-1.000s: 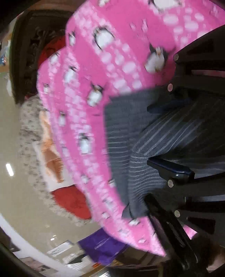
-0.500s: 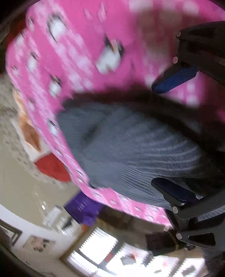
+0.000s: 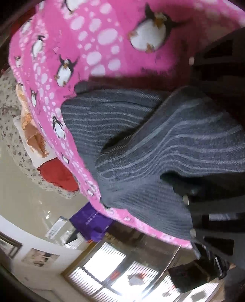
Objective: Fold large clothes
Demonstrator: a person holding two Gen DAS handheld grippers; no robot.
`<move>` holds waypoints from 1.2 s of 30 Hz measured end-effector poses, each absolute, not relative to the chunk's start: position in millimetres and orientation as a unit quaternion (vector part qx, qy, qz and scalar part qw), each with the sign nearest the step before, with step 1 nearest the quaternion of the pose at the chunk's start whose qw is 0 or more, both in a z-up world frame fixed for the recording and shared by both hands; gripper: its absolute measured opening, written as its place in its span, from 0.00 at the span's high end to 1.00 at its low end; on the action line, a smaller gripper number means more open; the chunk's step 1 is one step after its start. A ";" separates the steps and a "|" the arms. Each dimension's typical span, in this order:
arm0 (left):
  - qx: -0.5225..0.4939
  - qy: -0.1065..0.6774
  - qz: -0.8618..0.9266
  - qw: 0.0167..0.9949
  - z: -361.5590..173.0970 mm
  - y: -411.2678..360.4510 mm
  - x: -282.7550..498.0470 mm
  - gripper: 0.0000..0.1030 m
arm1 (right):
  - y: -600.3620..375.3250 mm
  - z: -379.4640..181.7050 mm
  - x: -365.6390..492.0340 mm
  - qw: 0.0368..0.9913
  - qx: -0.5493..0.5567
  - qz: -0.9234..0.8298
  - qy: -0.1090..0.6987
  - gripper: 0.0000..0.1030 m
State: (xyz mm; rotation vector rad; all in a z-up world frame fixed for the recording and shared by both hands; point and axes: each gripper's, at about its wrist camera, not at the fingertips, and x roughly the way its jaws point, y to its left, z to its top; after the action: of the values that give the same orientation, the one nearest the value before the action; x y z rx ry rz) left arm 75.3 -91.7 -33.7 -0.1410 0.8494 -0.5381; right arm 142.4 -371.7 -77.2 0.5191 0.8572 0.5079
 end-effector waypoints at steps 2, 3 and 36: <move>-0.071 0.399 -0.253 0.879 -24.4 -82.4 72.8 0.73 | -365.6 -76.6 143.0 0.838 0.269 0.245 0.405 0.57; -0.073 0.394 -0.246 0.883 -19.5 -74.8 72.1 0.73 | -357.7 -76.5 144.2 0.834 0.278 0.252 0.405 0.57; -0.040 0.385 -0.073 0.919 22.5 59.1 0.2 0.01 | -272.9 31.5 -12.9 0.896 0.067 0.144 0.414 0.28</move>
State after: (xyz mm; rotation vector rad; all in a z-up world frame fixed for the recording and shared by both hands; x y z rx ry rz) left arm 0.2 59.1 22.5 -0.0813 0.7917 -0.1502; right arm -12.9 -272.9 31.5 0.1384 0.8586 0.2982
